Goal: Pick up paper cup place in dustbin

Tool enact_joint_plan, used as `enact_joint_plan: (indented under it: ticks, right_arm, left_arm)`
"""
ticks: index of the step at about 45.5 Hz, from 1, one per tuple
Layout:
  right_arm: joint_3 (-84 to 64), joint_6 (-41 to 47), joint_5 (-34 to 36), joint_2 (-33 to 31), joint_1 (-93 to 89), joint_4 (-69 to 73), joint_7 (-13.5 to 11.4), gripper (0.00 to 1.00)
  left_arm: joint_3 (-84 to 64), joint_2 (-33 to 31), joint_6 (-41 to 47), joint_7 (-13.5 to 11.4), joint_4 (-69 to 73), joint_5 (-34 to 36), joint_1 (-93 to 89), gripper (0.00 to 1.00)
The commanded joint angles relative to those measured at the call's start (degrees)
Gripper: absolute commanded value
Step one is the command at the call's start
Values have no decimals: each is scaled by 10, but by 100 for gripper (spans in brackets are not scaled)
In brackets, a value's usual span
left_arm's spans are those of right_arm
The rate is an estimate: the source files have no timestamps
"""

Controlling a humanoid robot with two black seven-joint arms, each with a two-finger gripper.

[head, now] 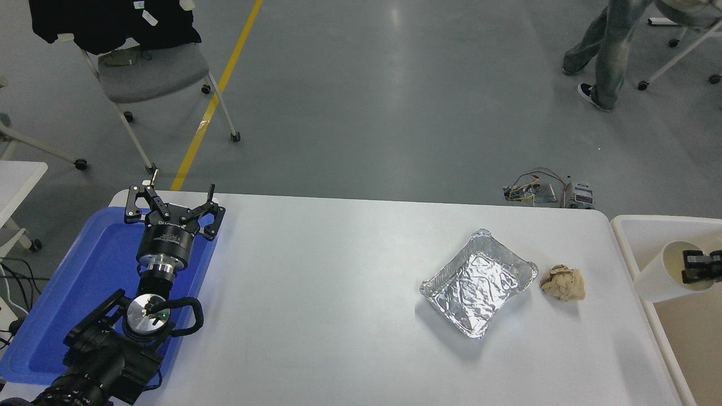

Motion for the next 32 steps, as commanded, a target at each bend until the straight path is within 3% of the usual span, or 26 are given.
enact_joint_plan:
  ticks: [1,17,32]
  right_arm:
    - [-19,93,-1,-23,140,8,0,0]
    - [-133,118,-9,-20,310,9,0,0]
    - [-140,118,-9,-18,329,10,0,0]
  left_arm:
    - [0,0,0,0,0,0,0,100]
    - [0,0,-1,0,0,0,0,100]
    - [0,0,0,0,0,0,0,100]
